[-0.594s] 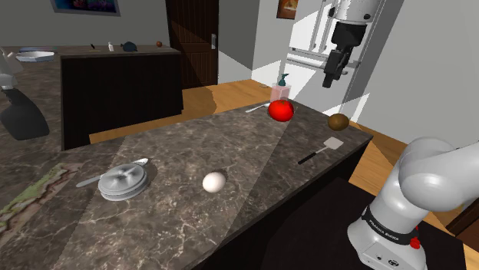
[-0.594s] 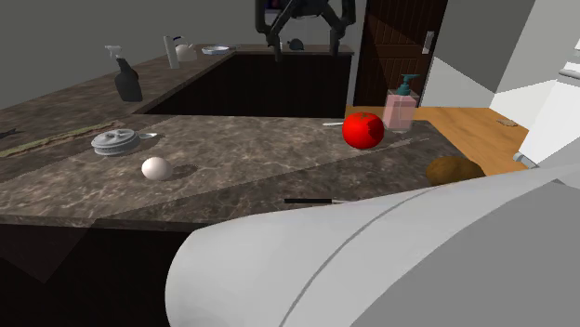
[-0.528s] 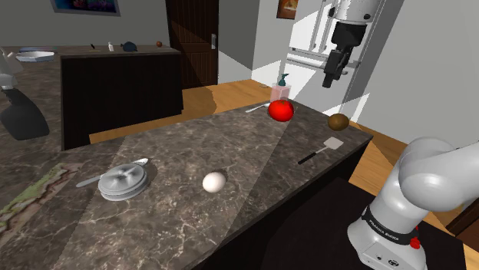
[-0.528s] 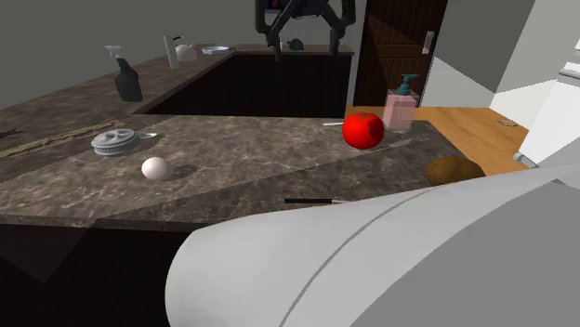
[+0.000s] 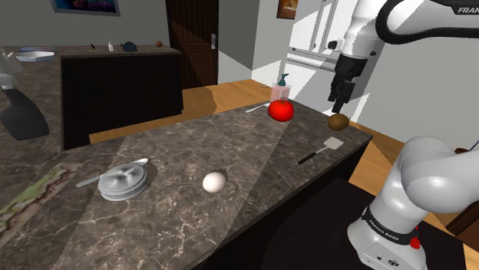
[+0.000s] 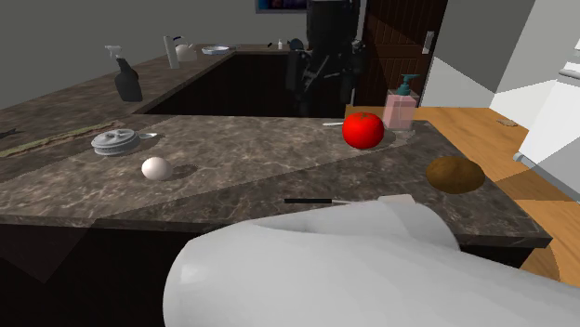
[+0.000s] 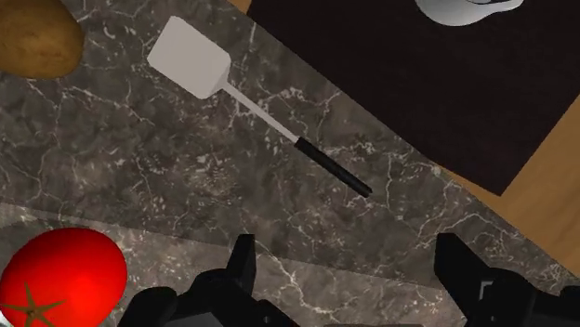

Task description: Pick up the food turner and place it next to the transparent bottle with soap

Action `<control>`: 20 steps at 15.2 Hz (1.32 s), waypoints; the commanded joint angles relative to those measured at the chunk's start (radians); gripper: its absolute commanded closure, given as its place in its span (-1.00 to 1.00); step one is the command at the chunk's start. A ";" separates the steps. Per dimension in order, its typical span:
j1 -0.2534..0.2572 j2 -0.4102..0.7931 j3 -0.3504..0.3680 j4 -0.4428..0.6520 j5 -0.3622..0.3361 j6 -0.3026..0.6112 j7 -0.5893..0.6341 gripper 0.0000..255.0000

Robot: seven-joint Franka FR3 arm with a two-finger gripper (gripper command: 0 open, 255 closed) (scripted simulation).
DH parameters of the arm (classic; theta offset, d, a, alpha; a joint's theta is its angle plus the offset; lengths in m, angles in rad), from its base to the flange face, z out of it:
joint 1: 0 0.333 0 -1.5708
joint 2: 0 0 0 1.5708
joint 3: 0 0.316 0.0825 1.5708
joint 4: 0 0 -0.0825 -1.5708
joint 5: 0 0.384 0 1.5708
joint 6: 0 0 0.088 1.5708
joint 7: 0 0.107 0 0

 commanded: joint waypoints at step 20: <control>0.166 0.127 -0.621 -0.306 -0.415 0.466 -0.890 -1.00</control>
